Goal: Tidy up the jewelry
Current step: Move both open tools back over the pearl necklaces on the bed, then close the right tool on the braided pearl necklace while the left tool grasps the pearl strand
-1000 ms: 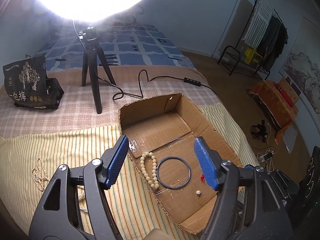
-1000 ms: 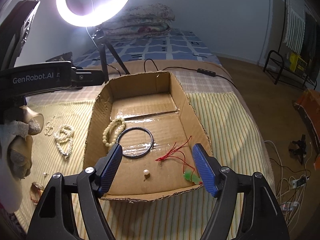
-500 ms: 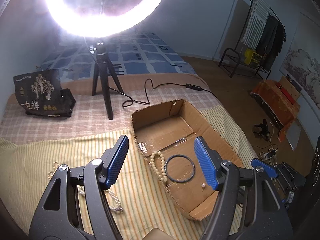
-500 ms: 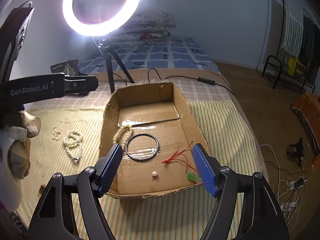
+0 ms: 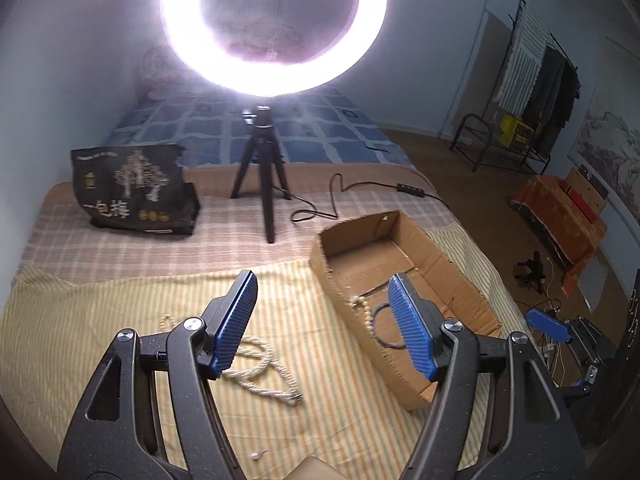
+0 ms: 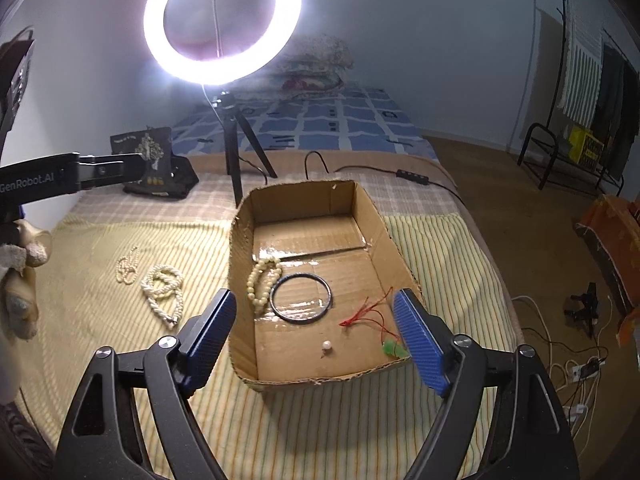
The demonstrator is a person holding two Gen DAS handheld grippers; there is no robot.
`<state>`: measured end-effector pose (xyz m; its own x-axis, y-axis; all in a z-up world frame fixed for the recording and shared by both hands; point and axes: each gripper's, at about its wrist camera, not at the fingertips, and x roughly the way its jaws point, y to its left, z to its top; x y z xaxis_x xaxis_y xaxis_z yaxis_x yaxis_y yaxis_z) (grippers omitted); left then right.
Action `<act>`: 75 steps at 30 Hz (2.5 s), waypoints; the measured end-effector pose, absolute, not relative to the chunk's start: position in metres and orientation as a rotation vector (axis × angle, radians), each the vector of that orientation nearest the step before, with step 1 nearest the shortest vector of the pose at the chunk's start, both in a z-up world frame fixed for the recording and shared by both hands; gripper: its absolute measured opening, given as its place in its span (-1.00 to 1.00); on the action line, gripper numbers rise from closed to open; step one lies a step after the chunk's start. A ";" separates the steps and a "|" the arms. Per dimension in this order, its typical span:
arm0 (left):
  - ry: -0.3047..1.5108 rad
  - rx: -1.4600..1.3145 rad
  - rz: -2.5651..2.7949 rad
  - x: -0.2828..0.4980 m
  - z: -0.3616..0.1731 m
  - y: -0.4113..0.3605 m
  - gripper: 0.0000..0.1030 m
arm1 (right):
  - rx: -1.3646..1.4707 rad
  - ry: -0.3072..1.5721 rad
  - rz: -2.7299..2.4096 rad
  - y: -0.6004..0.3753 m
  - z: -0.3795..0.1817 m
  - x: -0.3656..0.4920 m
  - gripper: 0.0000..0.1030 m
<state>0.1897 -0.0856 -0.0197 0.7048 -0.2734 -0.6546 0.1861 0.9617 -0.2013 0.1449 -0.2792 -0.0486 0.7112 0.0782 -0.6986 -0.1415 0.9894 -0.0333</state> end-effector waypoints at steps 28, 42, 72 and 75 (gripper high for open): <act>0.817 -0.138 -0.036 0.183 -0.056 0.064 0.36 | -0.207 0.774 0.365 -0.180 -0.074 0.141 0.58; 0.936 -0.168 -0.052 0.204 -0.099 0.069 0.35 | -0.171 0.899 0.431 -0.156 -0.107 0.162 0.56; 1.162 -0.388 -0.087 0.252 -0.181 0.080 -0.03 | -0.205 1.066 0.489 -0.090 -0.185 0.217 0.47; 1.174 -0.413 -0.087 0.257 -0.186 0.078 -0.03 | -0.196 1.074 0.482 -0.091 -0.190 0.223 0.47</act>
<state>0.2569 0.0776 -0.1864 0.3923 -0.2791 -0.8765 -0.1465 0.9217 -0.3591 0.2228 -0.0908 -0.1896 0.3852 0.2819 -0.8787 -0.4690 0.8799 0.0766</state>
